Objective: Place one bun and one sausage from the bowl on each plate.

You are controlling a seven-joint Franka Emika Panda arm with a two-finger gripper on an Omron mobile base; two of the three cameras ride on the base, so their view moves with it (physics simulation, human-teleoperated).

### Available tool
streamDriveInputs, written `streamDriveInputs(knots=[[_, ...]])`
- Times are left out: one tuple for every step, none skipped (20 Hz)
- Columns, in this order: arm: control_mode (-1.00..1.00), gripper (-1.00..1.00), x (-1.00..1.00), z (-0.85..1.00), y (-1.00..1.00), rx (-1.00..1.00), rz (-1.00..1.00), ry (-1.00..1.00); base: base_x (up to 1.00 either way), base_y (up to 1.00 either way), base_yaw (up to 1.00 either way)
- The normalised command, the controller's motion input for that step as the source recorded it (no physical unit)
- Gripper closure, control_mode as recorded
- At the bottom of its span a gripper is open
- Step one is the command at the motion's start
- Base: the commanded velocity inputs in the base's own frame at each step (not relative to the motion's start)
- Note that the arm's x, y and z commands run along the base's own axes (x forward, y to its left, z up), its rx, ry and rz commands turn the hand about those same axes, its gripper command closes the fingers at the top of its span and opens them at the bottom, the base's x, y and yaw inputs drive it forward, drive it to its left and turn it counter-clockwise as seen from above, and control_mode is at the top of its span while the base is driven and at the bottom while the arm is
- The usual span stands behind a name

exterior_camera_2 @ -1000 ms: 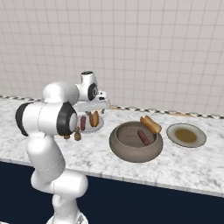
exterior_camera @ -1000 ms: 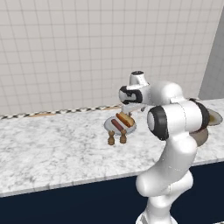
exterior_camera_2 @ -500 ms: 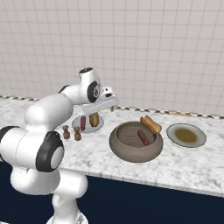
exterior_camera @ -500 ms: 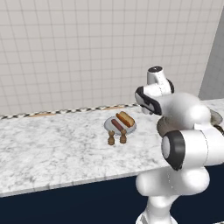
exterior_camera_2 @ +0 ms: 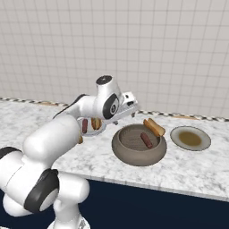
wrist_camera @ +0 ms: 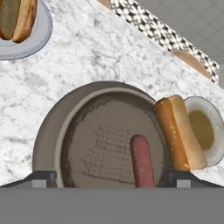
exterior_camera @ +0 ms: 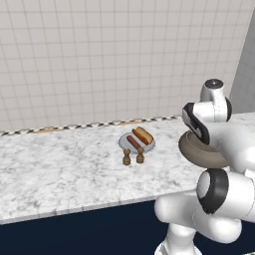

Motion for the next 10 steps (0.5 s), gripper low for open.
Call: streamDriveInputs(knots=[[-1.00, -1.00, 0.00, 0.00, -0.88, 0.11, 0.00, 0.00, 0.00, 0.00, 0.00], [-1.00, -1.00, 0.00, 0.00, -0.76, 0.06, 0.00, 0.00, 0.00, 0.00, 0.00], [-1.00, -1.00, 0.00, 0.00, -0.58, 0.03, 0.00, 0.00, 0.00, 0.00, 0.00], [-1.00, -1.00, 0.06, 0.12, -0.69, 0.00, 0.00, 0.00, 0.00, 0.00, 0.00], [-1.00, -1.00, 0.17, 0.07, -0.50, 0.00, 0.00, 0.00, 0.00, 0.00, 0.00], [-1.00, -1.00, 0.35, 0.00, -0.54, 0.00, 0.00, 0.00, 0.00, 0.00, 0.00], [-1.00, -1.00, 0.31, 0.00, -0.60, 0.00, 0.00, 0.00, 0.00, 0.00, 0.00], [-1.00, -1.00, 0.32, 0.00, -0.67, 0.00, 0.00, 0.00, 0.00, 0.00, 0.00], [-1.00, -1.00, 0.24, 0.00, -0.74, 0.00, 0.00, 0.00, 0.00, 0.00, 0.00], [-1.00, -1.00, 0.35, 0.00, -0.71, 0.00, 0.00, 0.00, 0.00, 0.00, 0.00]])
